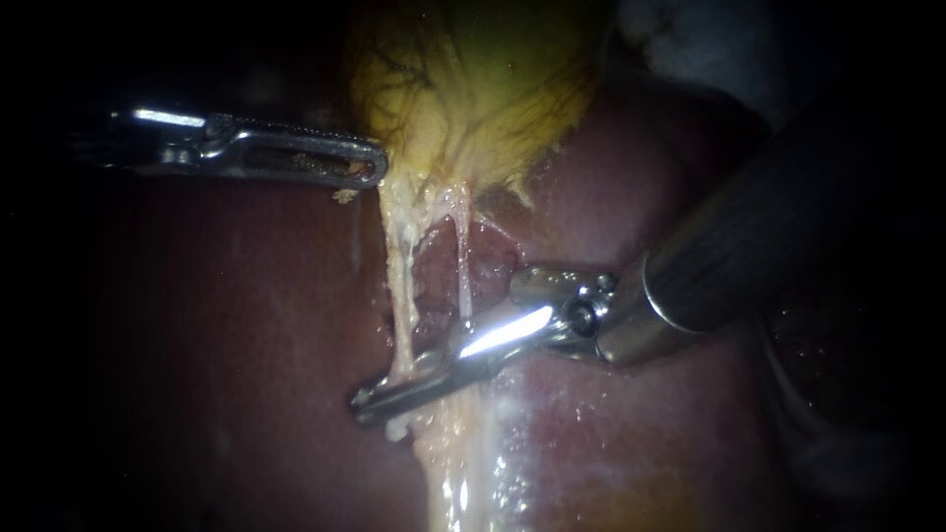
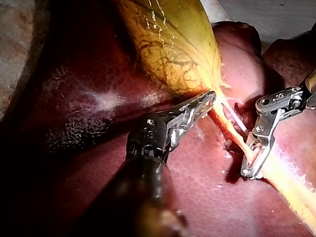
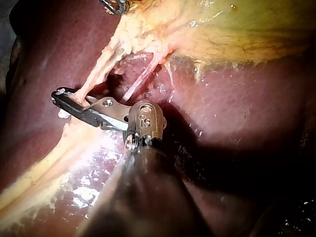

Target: Clipping second clip left tube

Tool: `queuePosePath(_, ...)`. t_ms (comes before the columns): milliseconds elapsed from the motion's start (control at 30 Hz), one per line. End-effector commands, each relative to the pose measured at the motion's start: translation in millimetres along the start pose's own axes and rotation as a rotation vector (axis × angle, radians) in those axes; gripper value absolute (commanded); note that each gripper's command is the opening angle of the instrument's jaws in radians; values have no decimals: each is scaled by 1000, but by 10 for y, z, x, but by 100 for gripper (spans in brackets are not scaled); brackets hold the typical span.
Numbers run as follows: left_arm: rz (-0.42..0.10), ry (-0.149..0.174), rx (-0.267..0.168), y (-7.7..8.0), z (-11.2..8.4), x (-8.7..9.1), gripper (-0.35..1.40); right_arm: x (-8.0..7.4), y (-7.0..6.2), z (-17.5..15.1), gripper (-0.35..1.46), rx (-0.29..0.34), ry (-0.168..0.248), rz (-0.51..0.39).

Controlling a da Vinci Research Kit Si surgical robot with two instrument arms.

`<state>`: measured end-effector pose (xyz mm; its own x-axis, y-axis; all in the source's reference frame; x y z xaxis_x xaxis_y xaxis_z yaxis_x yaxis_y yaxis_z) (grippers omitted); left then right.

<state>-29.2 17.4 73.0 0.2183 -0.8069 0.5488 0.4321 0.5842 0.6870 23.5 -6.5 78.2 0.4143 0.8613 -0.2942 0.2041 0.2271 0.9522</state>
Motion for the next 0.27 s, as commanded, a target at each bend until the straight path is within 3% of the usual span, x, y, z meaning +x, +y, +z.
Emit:
queuePosePath(33,0,0,0,0,0,0,-35,0,0,0,-35,0,0,-1)
queuePosePath(267,0,0,1,0,0,0,-35,0,0,0,-35,0,0,-1)
